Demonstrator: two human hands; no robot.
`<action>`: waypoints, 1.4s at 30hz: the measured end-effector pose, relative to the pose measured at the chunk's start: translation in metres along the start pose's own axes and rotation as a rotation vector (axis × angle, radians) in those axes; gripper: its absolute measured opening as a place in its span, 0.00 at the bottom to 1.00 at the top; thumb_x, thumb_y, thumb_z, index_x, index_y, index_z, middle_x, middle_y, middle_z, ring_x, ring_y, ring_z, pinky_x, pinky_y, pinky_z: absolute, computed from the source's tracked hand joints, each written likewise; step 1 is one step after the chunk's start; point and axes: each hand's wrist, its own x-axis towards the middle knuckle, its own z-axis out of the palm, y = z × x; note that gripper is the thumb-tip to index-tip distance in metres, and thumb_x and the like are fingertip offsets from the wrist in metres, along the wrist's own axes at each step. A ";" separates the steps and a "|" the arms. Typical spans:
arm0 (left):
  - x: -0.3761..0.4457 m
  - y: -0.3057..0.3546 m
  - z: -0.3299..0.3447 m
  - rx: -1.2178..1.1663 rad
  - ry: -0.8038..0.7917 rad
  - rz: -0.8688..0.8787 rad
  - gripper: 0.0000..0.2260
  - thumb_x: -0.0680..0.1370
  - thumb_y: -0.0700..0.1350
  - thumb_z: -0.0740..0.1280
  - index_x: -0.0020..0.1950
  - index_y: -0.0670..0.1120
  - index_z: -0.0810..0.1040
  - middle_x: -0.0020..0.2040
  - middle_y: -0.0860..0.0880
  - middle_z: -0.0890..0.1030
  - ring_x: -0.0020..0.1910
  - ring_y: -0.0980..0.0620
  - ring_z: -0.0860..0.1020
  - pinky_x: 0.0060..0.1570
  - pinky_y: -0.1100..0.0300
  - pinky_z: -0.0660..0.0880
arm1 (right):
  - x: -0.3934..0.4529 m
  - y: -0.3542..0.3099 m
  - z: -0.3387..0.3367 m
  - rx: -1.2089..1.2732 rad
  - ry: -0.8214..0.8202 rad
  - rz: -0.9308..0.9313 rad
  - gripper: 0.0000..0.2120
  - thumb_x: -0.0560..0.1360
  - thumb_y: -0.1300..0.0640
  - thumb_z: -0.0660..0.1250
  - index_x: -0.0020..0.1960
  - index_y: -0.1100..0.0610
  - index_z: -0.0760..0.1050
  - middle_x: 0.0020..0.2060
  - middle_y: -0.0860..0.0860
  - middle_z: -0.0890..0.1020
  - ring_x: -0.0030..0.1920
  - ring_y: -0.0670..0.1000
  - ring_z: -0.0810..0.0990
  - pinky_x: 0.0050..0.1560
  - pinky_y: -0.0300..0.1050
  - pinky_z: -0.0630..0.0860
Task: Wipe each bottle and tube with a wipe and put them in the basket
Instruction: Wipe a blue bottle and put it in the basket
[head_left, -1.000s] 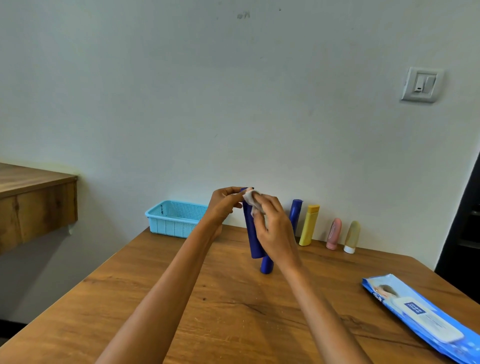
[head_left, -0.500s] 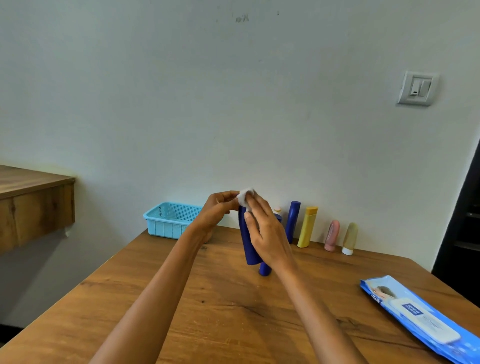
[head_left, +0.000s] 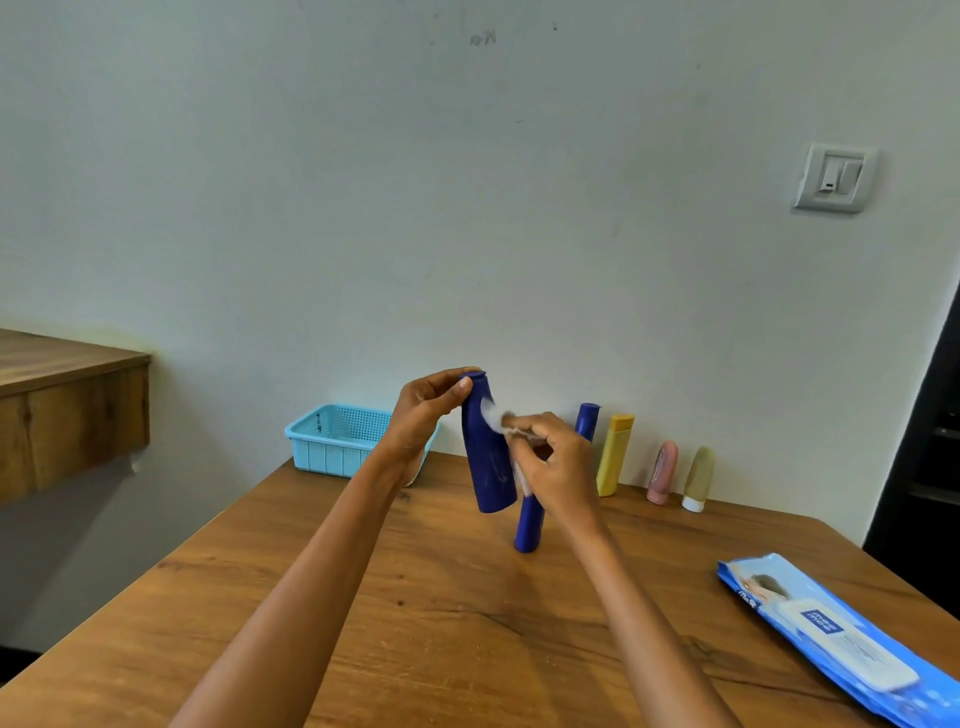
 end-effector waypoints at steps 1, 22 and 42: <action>0.000 -0.001 -0.003 0.001 0.023 -0.006 0.08 0.76 0.46 0.65 0.53 0.50 0.81 0.49 0.48 0.84 0.50 0.53 0.78 0.59 0.53 0.69 | -0.001 0.002 -0.002 -0.019 -0.009 0.004 0.10 0.74 0.62 0.68 0.55 0.58 0.79 0.48 0.50 0.82 0.47 0.45 0.79 0.42 0.25 0.73; 0.010 0.002 0.015 0.052 0.201 -0.155 0.04 0.73 0.47 0.71 0.42 0.47 0.83 0.39 0.49 0.84 0.40 0.54 0.81 0.45 0.63 0.78 | -0.009 -0.021 0.026 -0.152 0.028 -0.108 0.19 0.79 0.60 0.62 0.69 0.58 0.69 0.67 0.51 0.74 0.67 0.45 0.69 0.64 0.35 0.67; 0.011 0.008 0.003 0.218 0.025 -0.285 0.13 0.74 0.56 0.68 0.46 0.47 0.81 0.37 0.55 0.84 0.38 0.60 0.82 0.36 0.68 0.76 | -0.004 -0.013 0.024 0.017 -0.119 0.068 0.27 0.77 0.58 0.65 0.74 0.50 0.60 0.67 0.47 0.69 0.64 0.41 0.69 0.52 0.21 0.66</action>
